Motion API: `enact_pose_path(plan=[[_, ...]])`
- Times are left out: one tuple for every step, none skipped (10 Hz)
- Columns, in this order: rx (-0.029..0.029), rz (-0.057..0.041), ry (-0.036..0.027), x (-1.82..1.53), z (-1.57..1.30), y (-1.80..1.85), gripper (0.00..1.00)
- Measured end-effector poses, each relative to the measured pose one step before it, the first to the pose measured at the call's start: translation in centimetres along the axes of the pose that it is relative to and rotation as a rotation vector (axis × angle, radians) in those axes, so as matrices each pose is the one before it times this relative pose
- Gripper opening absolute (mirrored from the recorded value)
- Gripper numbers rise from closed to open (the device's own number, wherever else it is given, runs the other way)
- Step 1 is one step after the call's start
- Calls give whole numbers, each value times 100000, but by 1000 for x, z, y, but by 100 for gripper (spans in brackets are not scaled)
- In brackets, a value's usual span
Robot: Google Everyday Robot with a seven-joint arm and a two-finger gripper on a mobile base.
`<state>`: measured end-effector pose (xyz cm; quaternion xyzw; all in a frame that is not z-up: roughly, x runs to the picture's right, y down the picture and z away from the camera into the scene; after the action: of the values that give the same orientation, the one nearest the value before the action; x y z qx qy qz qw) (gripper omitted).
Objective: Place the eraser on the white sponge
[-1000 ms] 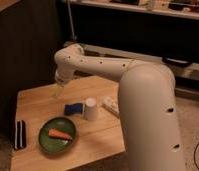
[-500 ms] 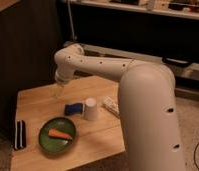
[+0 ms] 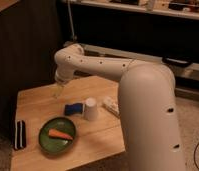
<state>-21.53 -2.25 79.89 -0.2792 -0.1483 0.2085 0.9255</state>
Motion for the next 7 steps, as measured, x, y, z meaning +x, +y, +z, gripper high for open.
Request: enact_pose_path(plan=[[1,6,3,3,1,-2,80],[21,129,29,-16,-7,16,80],[399,734,169,-92,-73,42,80],[1375,1478,151,-467,26,317,80],[368,804,140,-816,285,895,80],[590,29,146,-932,271,1022,80],[68,52,588,-1093,442,1688,80]])
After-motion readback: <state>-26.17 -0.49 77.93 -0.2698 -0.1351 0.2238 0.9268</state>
